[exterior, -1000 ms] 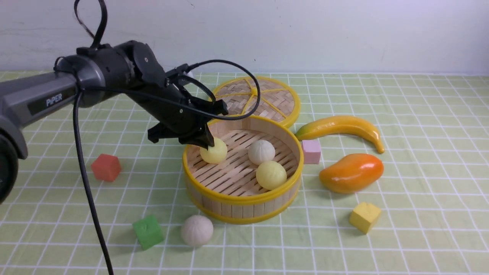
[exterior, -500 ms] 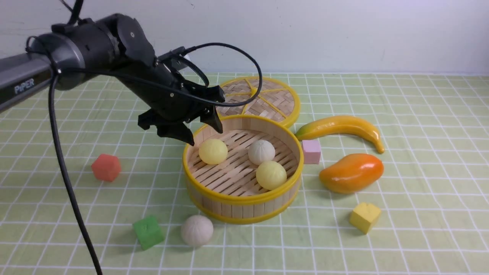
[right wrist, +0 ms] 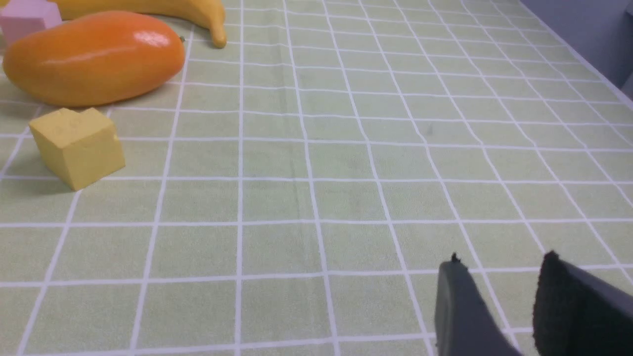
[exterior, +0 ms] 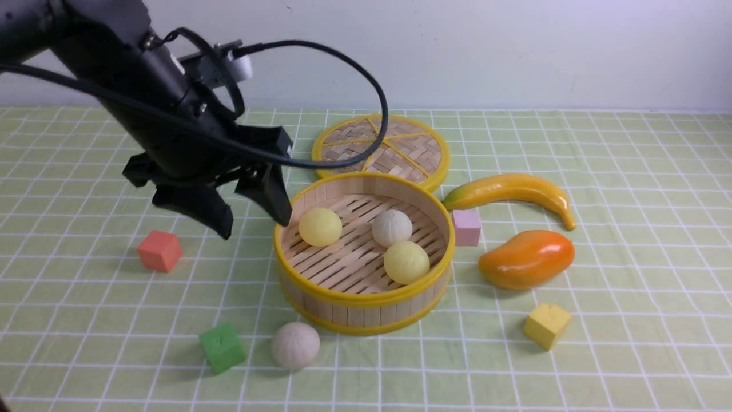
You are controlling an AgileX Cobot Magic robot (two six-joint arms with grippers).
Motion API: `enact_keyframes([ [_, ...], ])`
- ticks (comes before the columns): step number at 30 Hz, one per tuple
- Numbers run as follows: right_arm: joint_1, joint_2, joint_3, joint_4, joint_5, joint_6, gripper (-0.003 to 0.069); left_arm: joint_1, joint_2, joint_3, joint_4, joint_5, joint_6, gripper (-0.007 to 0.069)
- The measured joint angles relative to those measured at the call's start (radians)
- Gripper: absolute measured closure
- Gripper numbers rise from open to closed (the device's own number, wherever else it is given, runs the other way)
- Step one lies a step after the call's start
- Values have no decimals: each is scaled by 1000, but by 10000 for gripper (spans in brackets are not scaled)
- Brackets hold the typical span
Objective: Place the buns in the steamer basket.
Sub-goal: Use the left arm to grab a steamed stuffed bun
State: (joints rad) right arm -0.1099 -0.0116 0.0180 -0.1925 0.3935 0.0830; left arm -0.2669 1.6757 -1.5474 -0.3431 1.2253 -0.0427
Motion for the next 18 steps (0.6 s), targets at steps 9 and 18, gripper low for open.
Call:
enact_keyframes([
  [9, 0, 0, 0, 0, 0, 0, 421, -164, 25, 202, 99, -88, -43, 179],
  [18, 0, 0, 0, 0, -1, 0, 420, -245, 164, 202, 298, -252, -206, 181],
])
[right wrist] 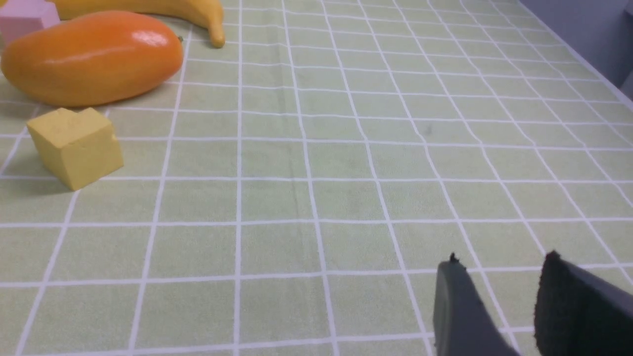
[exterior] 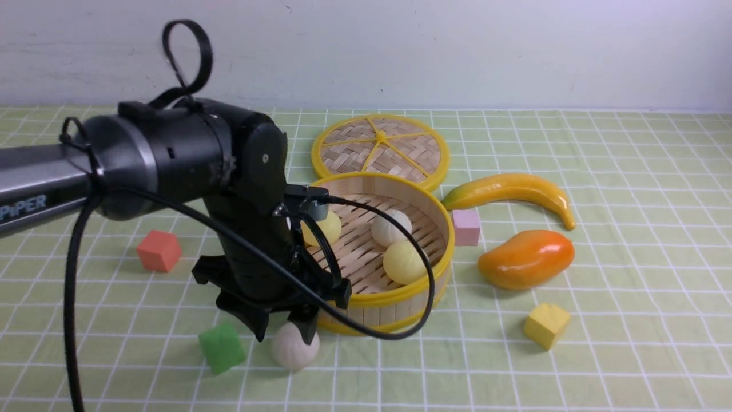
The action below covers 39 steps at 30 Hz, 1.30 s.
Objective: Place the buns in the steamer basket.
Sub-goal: Use the left arm to grab a steamed stuffed bun, then use the left arm to put the steamed stuffed bun into the steamer
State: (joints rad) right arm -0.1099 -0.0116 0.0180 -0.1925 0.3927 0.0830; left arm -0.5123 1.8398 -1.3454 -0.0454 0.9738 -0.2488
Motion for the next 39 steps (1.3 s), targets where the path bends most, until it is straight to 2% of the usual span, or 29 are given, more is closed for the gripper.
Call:
enact_keyframes([
  [7, 0, 0, 0, 0, 0, 0, 420, 0, 70, 0, 8, -66, 12, 225],
  [12, 0, 0, 0, 0, 0, 0, 420, 0, 83, 0, 12, -75, 15, 372],
  [13, 0, 0, 0, 0, 0, 0, 420, 0, 83, 0, 12, -75, 15, 379],
  [16, 0, 0, 0, 0, 0, 0, 420, 0, 83, 0, 12, -72, 15, 494],
  [21, 0, 0, 0, 0, 0, 0, 420, -2, 77, -5, 20, -45, 15, 586],
  [26, 0, 0, 0, 0, 0, 0, 420, -2, 58, -69, 63, 32, 15, 601],
  [32, 0, 0, 0, 0, 0, 0, 420, -2, 35, -261, 73, 136, 15, 601],
  [39, 0, 0, 0, 0, 0, 0, 420, -2, 40, -328, 58, -4, 15, 597],
])
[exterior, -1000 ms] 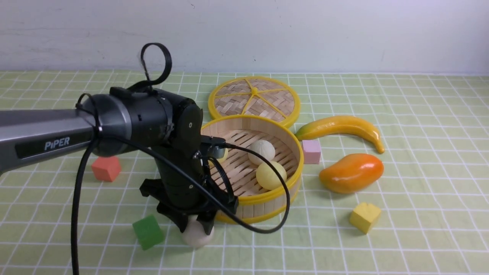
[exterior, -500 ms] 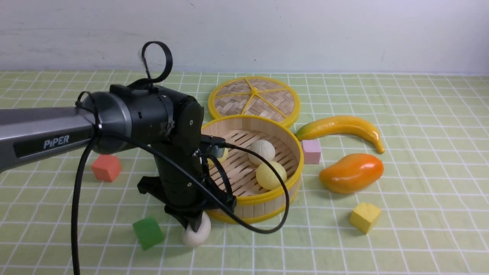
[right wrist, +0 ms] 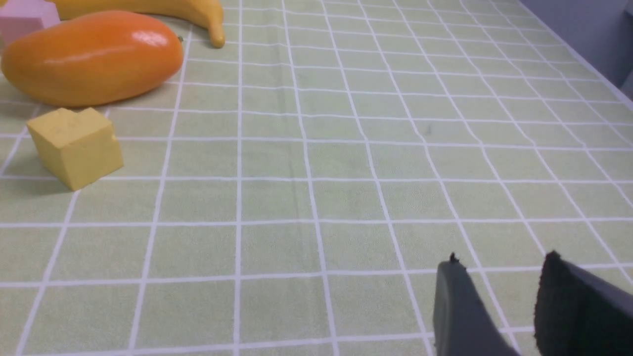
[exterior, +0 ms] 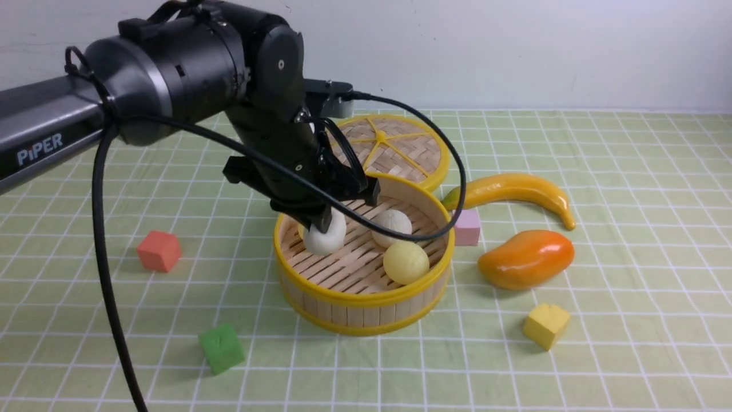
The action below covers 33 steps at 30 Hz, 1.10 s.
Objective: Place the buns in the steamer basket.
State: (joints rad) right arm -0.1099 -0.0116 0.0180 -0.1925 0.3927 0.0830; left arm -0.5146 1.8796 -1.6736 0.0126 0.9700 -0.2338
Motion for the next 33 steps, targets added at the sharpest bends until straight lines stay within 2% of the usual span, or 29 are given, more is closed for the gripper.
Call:
enact_keyframes([
  [7, 0, 0, 0, 0, 0, 0, 420, 0, 80, -2, -4, -68, 0, 585],
  [11, 0, 0, 0, 0, 0, 0, 420, 0, 150, -2, -4, -72, -37, 541],
  [14, 0, 0, 0, 0, 0, 0, 420, 0, 170, -2, -5, -76, -75, 470],
  [19, 0, 0, 0, 0, 0, 0, 420, 0, 173, -2, -5, -78, -95, 268],
  [20, 0, 0, 0, 0, 0, 0, 420, 0, 173, -2, -5, -78, -96, 260],
  [21, 0, 0, 0, 0, 0, 0, 420, 0, 172, -2, -5, -66, -97, 204],
  [23, 0, 0, 0, 0, 0, 0, 420, 0, 167, -2, -13, -55, -97, 154],
  [24, 0, 0, 0, 0, 0, 0, 420, 0, 155, -2, -13, -44, -98, 103],
  [27, 0, 0, 0, 0, 0, 0, 420, 0, 124, -2, -19, -20, -98, 56],
  [33, 0, 0, 0, 0, 0, 0, 420, 0, -3, -2, -20, 72, -98, 42],
])
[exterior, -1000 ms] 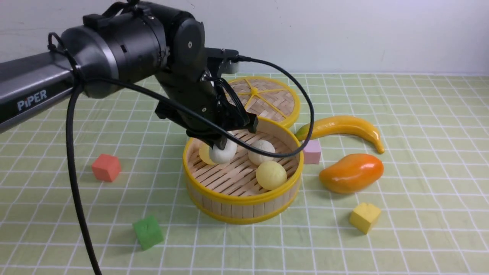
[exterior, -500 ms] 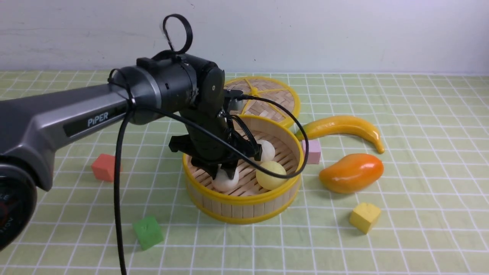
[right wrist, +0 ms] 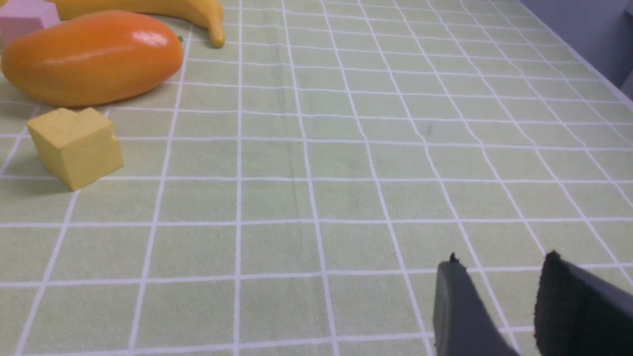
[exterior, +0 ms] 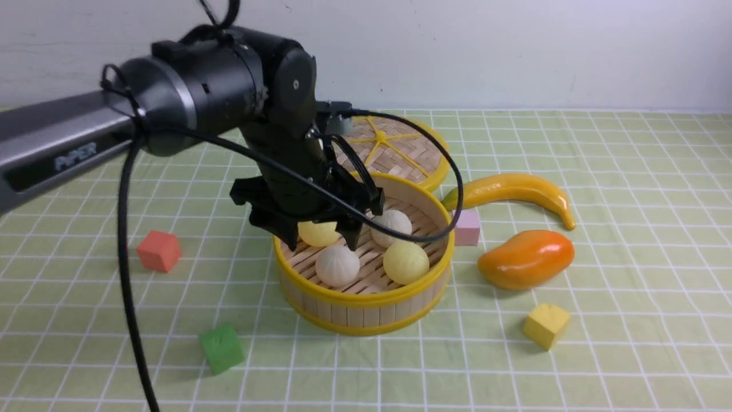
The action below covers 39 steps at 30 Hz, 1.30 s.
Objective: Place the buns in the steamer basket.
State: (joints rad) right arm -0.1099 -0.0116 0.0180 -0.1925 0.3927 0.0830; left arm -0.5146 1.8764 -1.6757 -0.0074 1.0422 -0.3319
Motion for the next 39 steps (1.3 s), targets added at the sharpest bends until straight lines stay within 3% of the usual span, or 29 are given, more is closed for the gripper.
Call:
enact_keyframes([
  [8, 0, 0, 0, 0, 0, 0, 420, 0, -237, 0, 7, 87, -1, 113],
  [12, 0, 0, 0, 0, 0, 0, 420, 0, -406, 0, 1, 189, -1, 281],
  [13, 0, 0, 0, 0, 0, 0, 420, 0, -413, 0, 1, 191, -2, 291],
  [14, 0, 0, 0, 0, 0, 0, 420, 0, -485, 3, 7, 193, -12, 379],
  [15, 0, 0, 0, 0, 0, 0, 420, 0, -493, 6, 7, 193, -16, 389],
  [20, 0, 0, 0, 0, 0, 0, 420, 0, -737, 75, -3, 193, -119, 628],
  [31, 0, 0, 0, 0, 0, 0, 420, 0, -1234, 571, -143, 194, -186, 638],
  [39, 0, 0, 0, 0, 0, 0, 420, 0, -1445, 814, -150, 194, -187, 638],
])
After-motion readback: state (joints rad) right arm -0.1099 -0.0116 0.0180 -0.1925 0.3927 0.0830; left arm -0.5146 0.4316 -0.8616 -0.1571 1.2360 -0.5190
